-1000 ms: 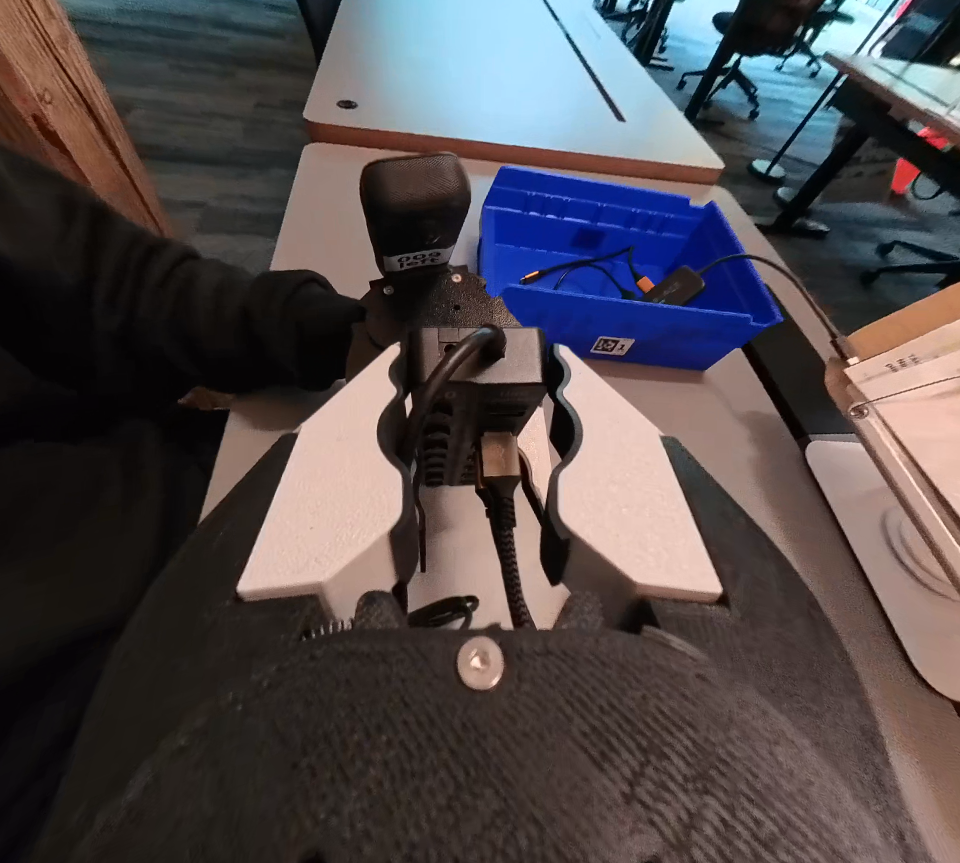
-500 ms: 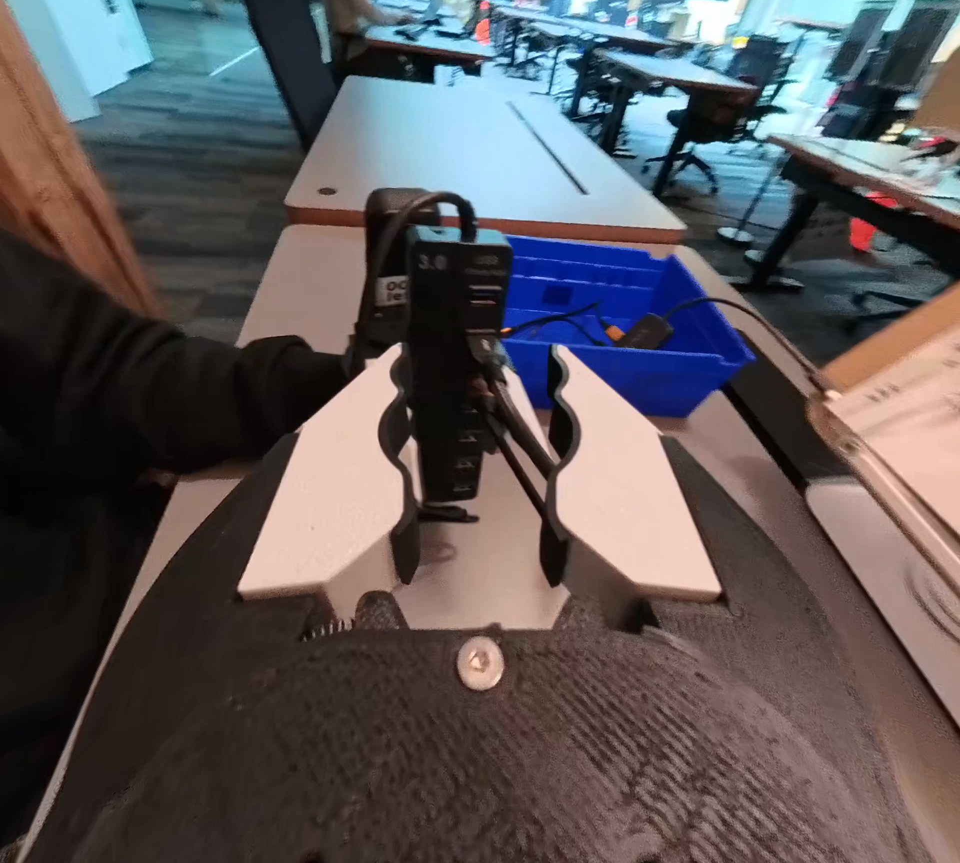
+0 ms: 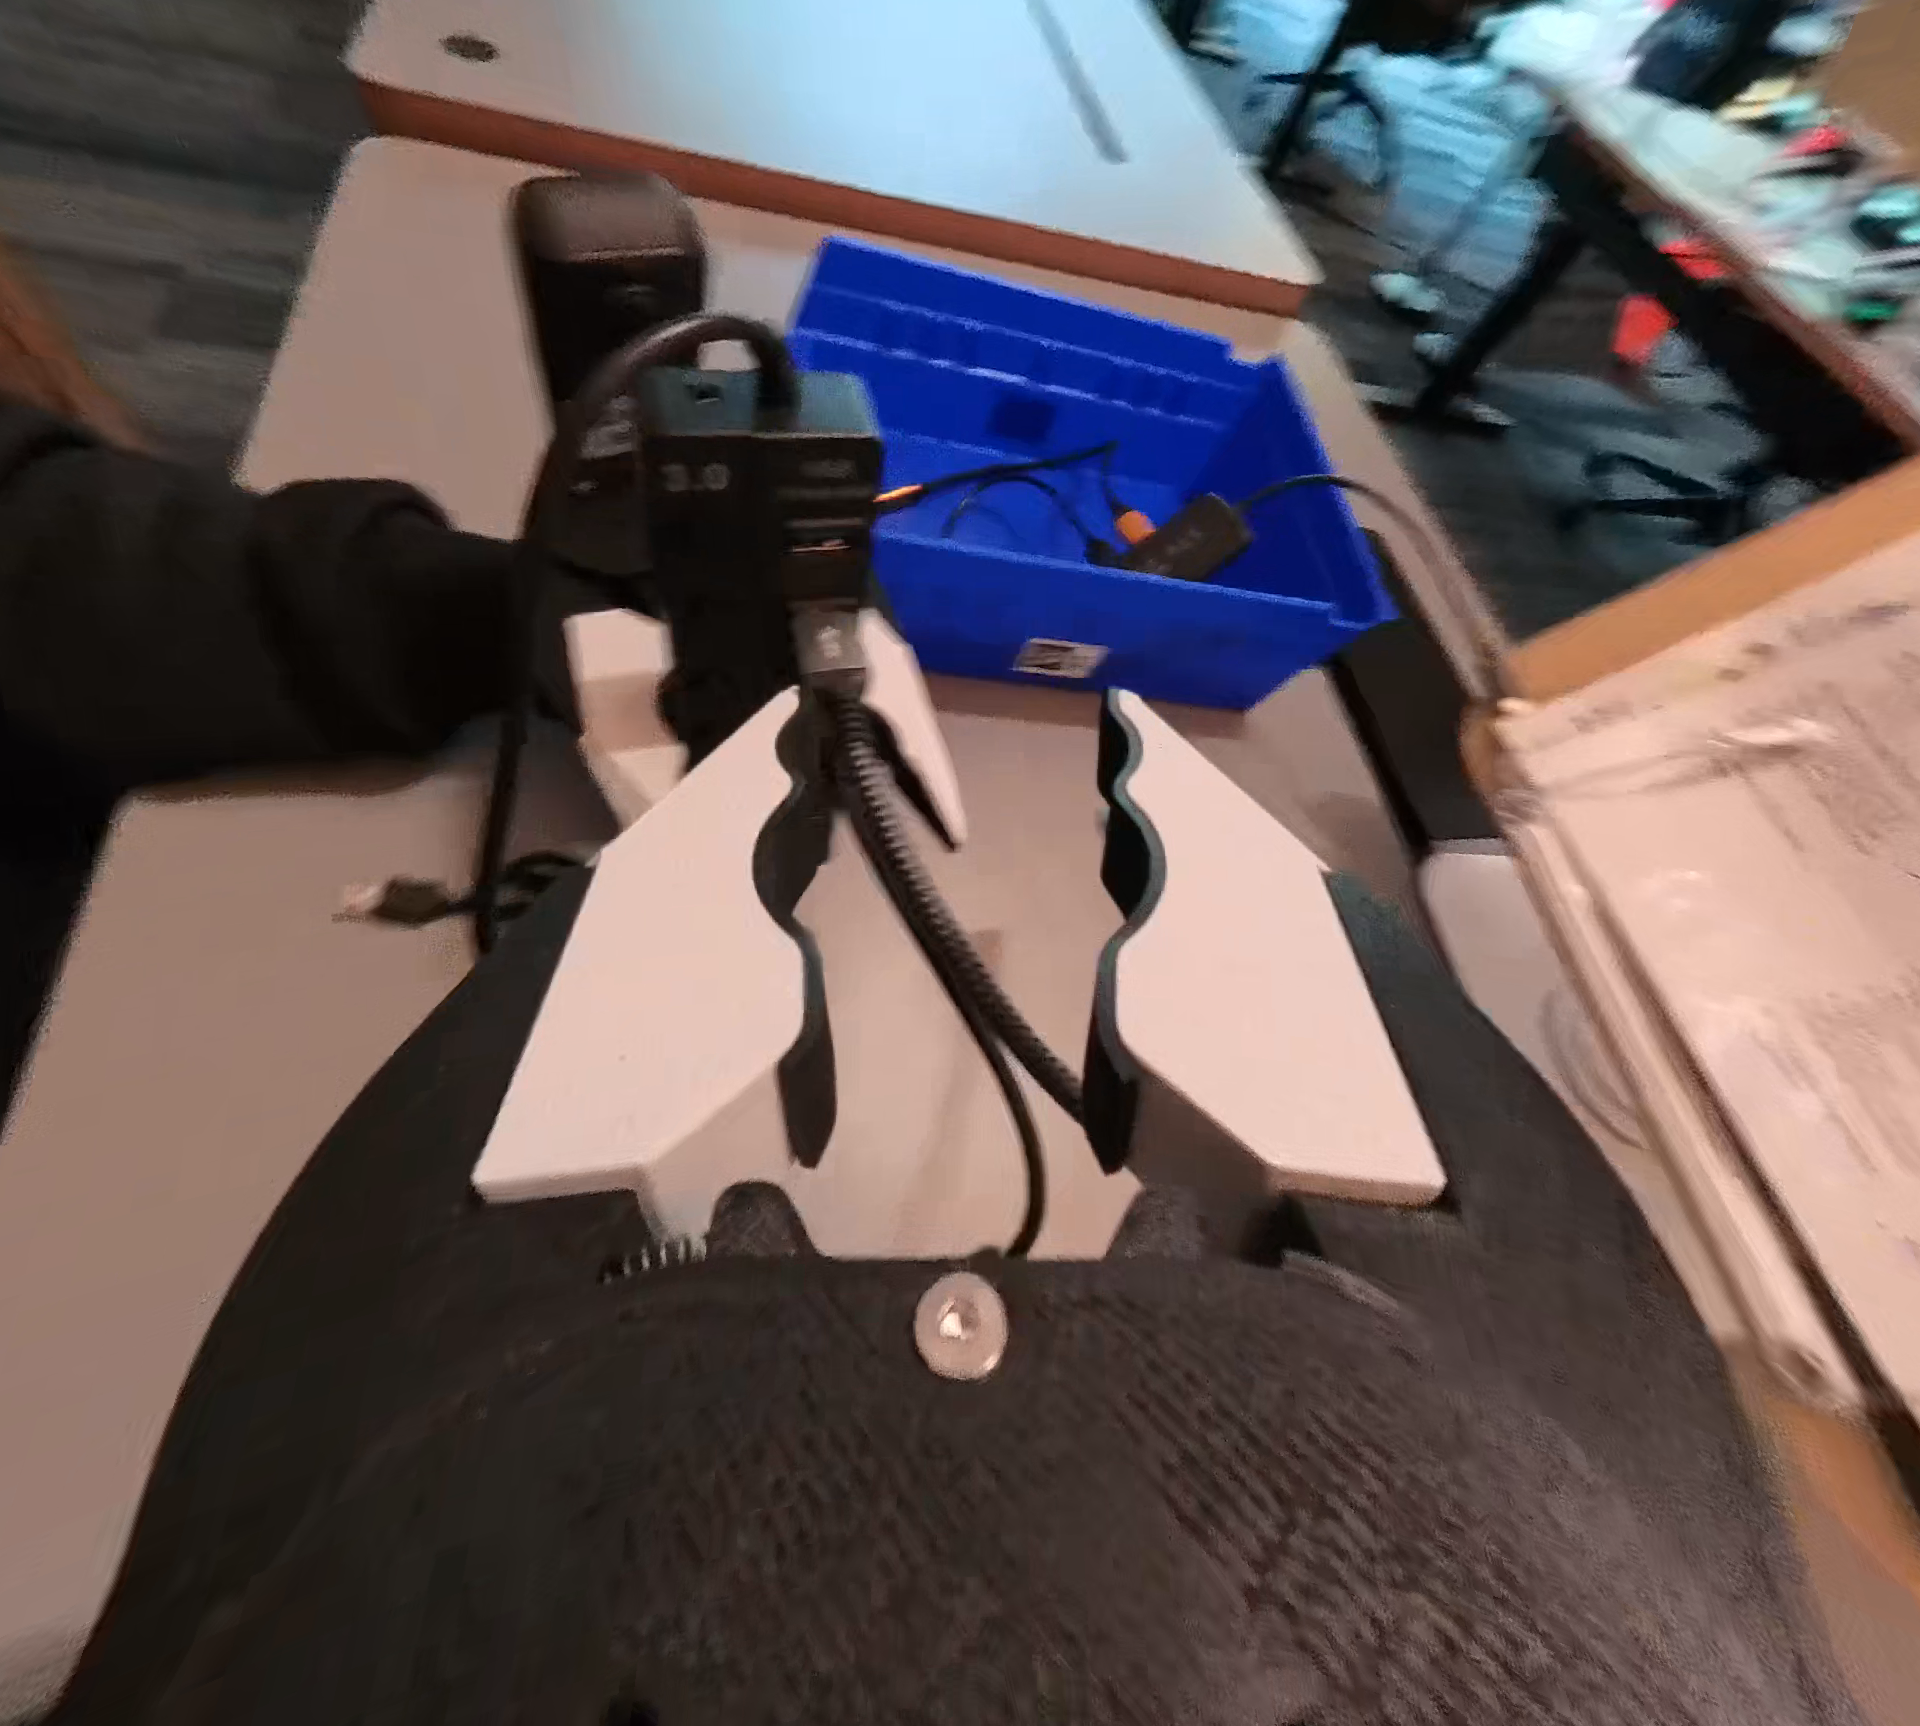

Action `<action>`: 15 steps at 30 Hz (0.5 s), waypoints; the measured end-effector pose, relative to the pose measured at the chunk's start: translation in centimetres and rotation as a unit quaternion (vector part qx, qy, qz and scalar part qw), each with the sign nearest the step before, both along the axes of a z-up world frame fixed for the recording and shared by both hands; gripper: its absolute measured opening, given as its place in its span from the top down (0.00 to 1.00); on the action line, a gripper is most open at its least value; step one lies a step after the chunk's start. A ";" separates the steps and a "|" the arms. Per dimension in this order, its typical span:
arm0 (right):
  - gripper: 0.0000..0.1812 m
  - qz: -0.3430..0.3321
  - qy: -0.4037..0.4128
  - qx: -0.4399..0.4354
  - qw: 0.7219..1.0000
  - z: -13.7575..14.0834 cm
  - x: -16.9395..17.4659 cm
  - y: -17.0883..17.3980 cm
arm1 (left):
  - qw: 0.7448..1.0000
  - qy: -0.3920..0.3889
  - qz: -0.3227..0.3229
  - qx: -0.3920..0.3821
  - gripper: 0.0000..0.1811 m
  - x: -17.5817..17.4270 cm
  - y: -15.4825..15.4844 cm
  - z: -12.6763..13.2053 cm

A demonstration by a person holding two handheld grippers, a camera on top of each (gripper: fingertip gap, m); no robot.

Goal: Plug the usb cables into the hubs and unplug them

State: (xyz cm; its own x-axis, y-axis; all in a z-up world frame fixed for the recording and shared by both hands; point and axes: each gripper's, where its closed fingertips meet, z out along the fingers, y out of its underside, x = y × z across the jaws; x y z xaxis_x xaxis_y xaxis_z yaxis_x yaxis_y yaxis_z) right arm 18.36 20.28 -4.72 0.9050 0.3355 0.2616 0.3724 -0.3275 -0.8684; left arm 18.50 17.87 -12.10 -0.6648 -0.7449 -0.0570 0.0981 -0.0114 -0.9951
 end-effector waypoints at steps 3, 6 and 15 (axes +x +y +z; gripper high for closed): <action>0.75 0.050 0.010 -0.036 0.998 -1.5 -1.4 -0.6 | 1.000 0.001 -0.005 0.031 0.66 0.0 -0.7 -0.6; 0.76 0.086 0.032 -0.069 0.993 -2.6 -2.5 -1.1 | 0.998 0.000 0.000 0.060 0.66 0.2 -1.2 -1.3; 0.92 0.112 0.059 -0.098 0.987 -4.0 -3.4 -0.7 | 0.997 -0.001 -0.001 0.075 0.66 0.2 -1.7 -1.7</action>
